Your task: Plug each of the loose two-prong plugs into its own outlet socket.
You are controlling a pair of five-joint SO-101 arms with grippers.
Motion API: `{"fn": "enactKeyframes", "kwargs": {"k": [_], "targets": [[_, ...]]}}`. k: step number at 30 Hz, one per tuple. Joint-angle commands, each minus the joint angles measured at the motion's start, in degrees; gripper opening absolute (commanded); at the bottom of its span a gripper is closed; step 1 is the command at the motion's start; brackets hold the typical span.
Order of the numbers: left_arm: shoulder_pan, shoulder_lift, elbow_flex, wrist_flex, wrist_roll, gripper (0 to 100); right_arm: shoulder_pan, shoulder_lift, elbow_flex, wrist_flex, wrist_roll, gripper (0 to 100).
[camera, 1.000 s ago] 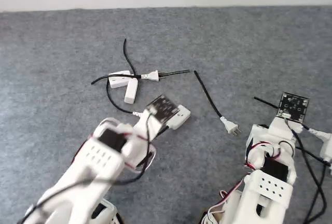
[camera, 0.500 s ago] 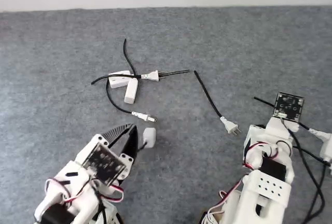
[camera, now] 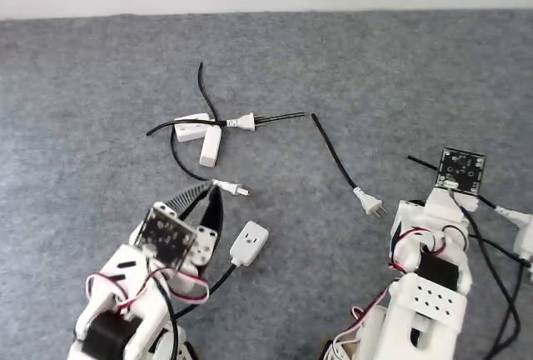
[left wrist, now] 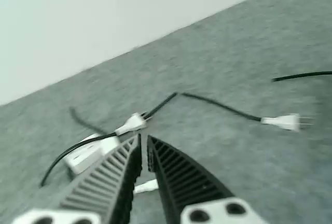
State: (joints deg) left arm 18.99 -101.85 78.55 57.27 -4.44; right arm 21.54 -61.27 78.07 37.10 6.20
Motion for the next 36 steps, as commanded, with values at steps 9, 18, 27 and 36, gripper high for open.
{"fn": "enactKeyframes", "kwargs": {"k": [9,18,27,36], "targets": [[0.5,0.8,10.6,-0.4,0.7,26,-0.4,0.1,-0.5,-0.7,0.8,2.0],[12.1,0.8,12.4,5.7,-1.5,23,-0.3,0.1,-0.5,-0.9,0.9,2.0],[12.4,0.8,14.1,6.5,-3.9,28,-0.4,0.1,-0.5,-0.7,2.5,2.0],[8.6,3.4,9.1,8.4,-3.0,28,-0.4,0.1,-0.5,-0.7,2.4,2.0]]}}
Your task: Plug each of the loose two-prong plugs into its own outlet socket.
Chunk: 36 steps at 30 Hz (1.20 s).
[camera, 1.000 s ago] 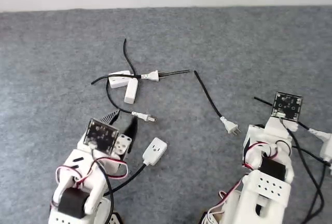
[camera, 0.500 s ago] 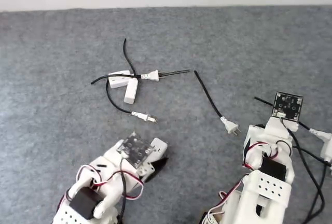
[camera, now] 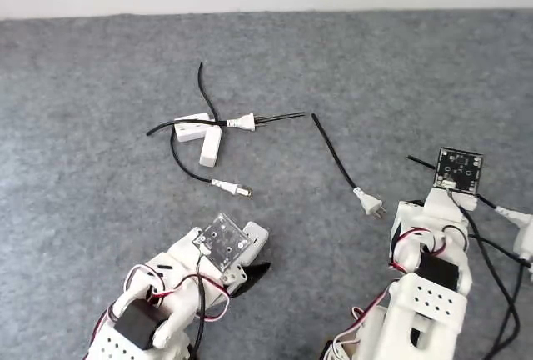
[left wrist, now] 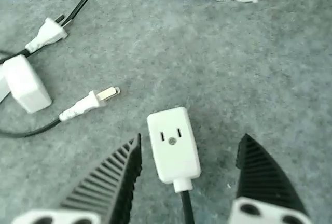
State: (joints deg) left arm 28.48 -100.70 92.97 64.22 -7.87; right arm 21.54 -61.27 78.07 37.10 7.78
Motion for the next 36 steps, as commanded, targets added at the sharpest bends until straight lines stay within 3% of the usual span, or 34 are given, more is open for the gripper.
{"fn": "enactKeyframes", "kwargs": {"k": [1,11,17,25,32,36], "targets": [[-0.9,4.2,-7.3,1.7,1.1,28,-0.4,0.1,-0.5,-0.7,0.8,2.0],[0.7,41.2,-26.2,0.4,2.9,28,-0.4,-0.2,0.2,-1.0,0.8,2.0],[1.3,56.9,-26.9,-7.8,4.9,28,-0.4,-0.3,0.2,-1.0,1.0,2.0],[0.7,69.0,-27.1,-19.0,6.5,28,-0.4,-0.3,0.2,-1.0,1.1,2.0],[-5.2,75.3,-31.5,-17.8,6.5,28,-0.4,-0.4,0.2,-1.0,1.1,2.0],[-4.9,77.5,-32.3,-17.7,6.5,27,-0.4,-0.4,0.2,-1.0,1.1,2.0]]}}
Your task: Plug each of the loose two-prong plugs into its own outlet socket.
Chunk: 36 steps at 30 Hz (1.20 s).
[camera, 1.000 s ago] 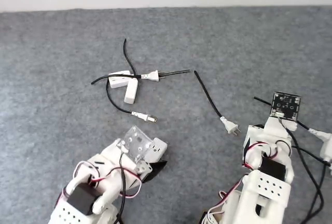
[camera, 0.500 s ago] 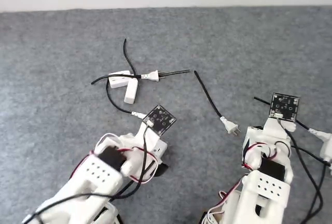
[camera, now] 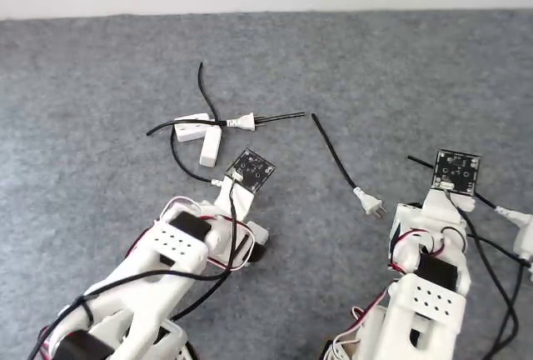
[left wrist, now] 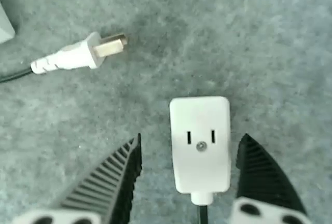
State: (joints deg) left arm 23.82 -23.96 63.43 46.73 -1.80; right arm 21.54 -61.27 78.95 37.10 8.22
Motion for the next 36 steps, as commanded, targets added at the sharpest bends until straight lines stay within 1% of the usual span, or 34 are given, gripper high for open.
{"fn": "enactKeyframes", "kwargs": {"k": [1,5,7,11,15,19,24,26,29,30,32,36], "targets": [[-0.1,0.9,-2.8,0.2,0.4,26,-0.4,-0.4,-0.7,-1.0,0.7,2.0],[1.8,1.0,-2.8,1.6,0.2,18,-0.4,-0.4,-0.7,-1.0,0.7,2.0],[3.4,1.1,-2.8,2.9,0.2,16,-0.4,-0.4,-0.7,-1.0,0.7,2.0],[5.1,1.3,-2.8,4.6,0.4,15,-0.4,-0.4,-0.7,-1.0,0.7,2.0],[5.1,1.4,-2.8,6.1,0.5,15,-0.4,-0.4,-0.7,-1.0,0.7,2.0],[5.1,0.9,-3.1,5.8,0.5,14,-0.5,-0.4,-0.7,-1.0,0.7,2.0],[5.1,0.9,-9.7,5.9,1.0,4,-0.5,-0.4,-0.7,-1.0,0.7,2.0],[5.1,1.3,-12.6,5.8,5.7,2,-0.5,-0.4,-0.7,-1.0,0.7,2.0],[5.3,1.5,-16.5,6.1,16.4,4,-0.5,-0.4,-0.7,-1.0,0.8,2.0],[5.8,1.5,-17.4,6.2,18.4,5,-0.5,-0.4,-0.7,-1.0,0.8,2.0],[7.1,1.6,-18.4,7.5,19.3,8,-0.5,-0.4,-0.7,-1.0,0.8,2.0],[8.4,1.6,-17.7,10.2,22.2,16,-0.5,-0.4,-0.7,-1.0,0.8,2.0]]}}
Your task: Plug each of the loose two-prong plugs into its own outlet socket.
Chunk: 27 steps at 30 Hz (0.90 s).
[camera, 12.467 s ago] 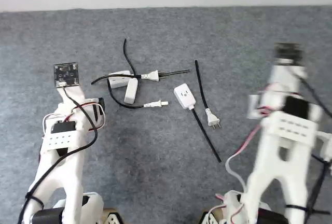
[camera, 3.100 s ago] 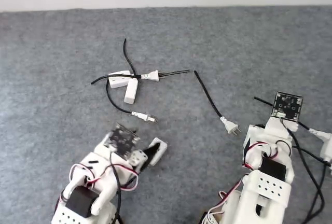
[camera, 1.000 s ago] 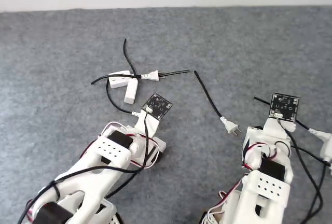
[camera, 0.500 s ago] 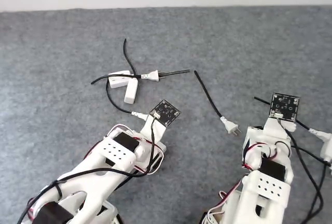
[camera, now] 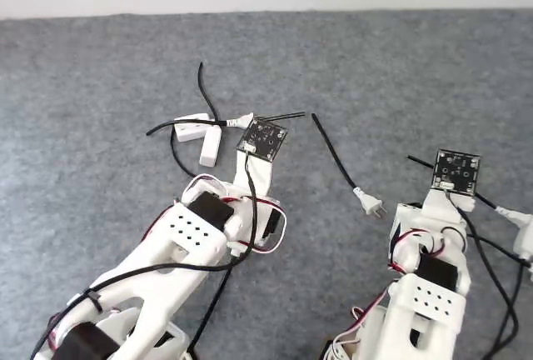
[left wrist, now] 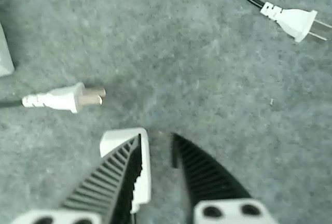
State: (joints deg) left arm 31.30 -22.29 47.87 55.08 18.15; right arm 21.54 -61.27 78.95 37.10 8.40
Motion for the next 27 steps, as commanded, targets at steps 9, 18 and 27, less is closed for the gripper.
{"fn": "enactKeyframes", "kwargs": {"k": [9,18,27], "targets": [[7.4,-0.2,5.8,4.4,-3.2,21,-1.3,-0.4,-0.7,-1.0,0.6,2.0],[1.0,17.2,-1.7,4.7,-3.5,15,-1.3,-0.4,-0.7,-0.8,0.6,2.0],[-6.5,32.5,-17.5,11.5,-5.4,3,-1.2,-0.4,-0.7,-0.8,0.6,2.0]]}}
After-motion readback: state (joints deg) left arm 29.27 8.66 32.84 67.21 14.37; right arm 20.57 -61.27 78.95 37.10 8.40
